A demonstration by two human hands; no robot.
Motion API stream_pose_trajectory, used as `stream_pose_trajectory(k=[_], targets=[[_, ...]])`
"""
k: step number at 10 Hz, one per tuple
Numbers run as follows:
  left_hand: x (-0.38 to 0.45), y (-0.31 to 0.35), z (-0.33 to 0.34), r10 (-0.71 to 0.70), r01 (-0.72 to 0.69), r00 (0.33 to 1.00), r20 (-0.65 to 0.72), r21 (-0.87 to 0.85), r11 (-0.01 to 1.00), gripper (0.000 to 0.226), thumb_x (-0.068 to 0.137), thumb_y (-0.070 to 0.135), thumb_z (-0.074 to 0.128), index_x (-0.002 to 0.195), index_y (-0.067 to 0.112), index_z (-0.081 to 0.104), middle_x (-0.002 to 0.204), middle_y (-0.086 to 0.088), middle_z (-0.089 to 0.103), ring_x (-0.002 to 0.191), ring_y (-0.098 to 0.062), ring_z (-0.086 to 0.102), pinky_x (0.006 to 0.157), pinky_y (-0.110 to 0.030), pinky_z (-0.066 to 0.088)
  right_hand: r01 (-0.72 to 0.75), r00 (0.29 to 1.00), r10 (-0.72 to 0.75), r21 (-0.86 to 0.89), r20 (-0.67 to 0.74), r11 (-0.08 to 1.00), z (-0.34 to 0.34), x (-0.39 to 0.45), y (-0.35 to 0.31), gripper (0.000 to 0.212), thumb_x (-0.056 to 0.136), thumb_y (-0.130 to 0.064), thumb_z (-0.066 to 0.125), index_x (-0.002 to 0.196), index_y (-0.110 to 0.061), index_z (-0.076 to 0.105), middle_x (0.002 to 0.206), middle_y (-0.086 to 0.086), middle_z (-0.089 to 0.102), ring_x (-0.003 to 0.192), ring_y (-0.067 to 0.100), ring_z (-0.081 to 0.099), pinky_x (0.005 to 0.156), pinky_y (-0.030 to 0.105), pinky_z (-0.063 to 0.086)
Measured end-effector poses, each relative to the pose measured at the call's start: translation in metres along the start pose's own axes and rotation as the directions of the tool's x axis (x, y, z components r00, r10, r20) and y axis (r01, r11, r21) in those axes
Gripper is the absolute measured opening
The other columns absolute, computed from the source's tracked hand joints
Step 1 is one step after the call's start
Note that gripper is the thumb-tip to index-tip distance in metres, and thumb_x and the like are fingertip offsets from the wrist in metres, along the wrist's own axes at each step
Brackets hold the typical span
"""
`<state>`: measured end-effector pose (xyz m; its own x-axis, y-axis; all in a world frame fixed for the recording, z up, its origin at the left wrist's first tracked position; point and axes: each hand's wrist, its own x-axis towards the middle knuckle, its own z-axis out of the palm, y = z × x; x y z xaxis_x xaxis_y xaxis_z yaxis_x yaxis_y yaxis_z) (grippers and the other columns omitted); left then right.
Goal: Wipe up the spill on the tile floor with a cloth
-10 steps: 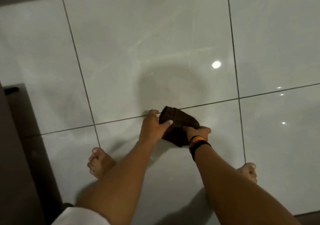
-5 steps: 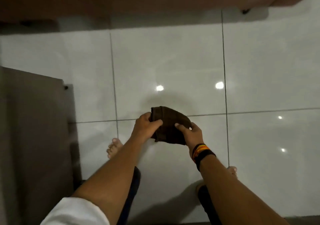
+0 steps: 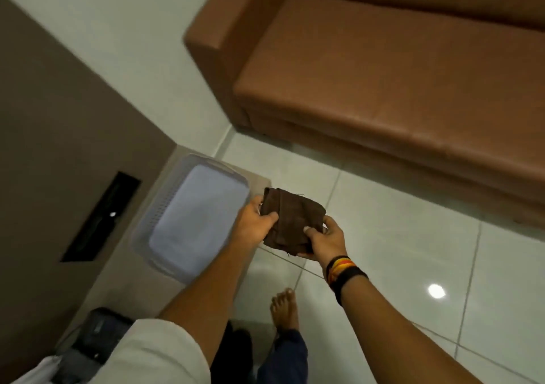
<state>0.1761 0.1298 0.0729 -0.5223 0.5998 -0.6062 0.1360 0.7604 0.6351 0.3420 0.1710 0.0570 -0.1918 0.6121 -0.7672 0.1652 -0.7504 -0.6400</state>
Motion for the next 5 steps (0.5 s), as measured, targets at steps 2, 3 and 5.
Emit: stream_pose_trajectory(k=[2,3,5], targets=[[0.051,-0.101,-0.114,-0.109,0.111,0.970,-0.218,-0.003,0.994,0.031,0.089,0.019,0.070,0.119,0.016,0.064,0.110,-0.011,0.070,0.100,-0.031,0.068,0.092,-0.047,0.061,0.052,0.988,-0.021,-0.196,0.154,0.979,0.166,0.032,0.026,0.028,0.084,-0.015,0.063,0.095,-0.040,0.060,0.114,0.010,0.072,0.102,0.036,0.071,0.089,0.057,0.060],[0.057,-0.123,-0.133,-0.116,0.119,0.956,-0.270,-0.007,0.993,0.033,0.091,0.018,0.070,0.123,0.013,0.063,0.113,-0.012,0.069,0.102,-0.029,0.066,0.095,-0.048,0.060,0.064,0.975,-0.009,-0.241,0.223,0.968,0.199,0.036,0.027,0.034,0.088,-0.007,0.063,0.111,-0.031,0.059,0.112,0.011,0.069,0.108,0.038,0.068,0.093,0.055,0.058],[0.055,-0.169,-0.153,-0.039,0.119,0.941,-0.337,0.221,0.968,0.067,0.095,0.022,0.064,0.156,0.011,0.040,0.143,-0.023,0.061,0.130,-0.042,0.060,0.108,-0.056,0.052,0.025,0.966,0.075,-0.379,0.249,0.925,0.234,0.032,0.040,0.054,0.092,-0.011,0.065,0.142,-0.016,0.044,0.130,0.010,0.062,0.114,0.029,0.062,0.105,0.042,0.051]])
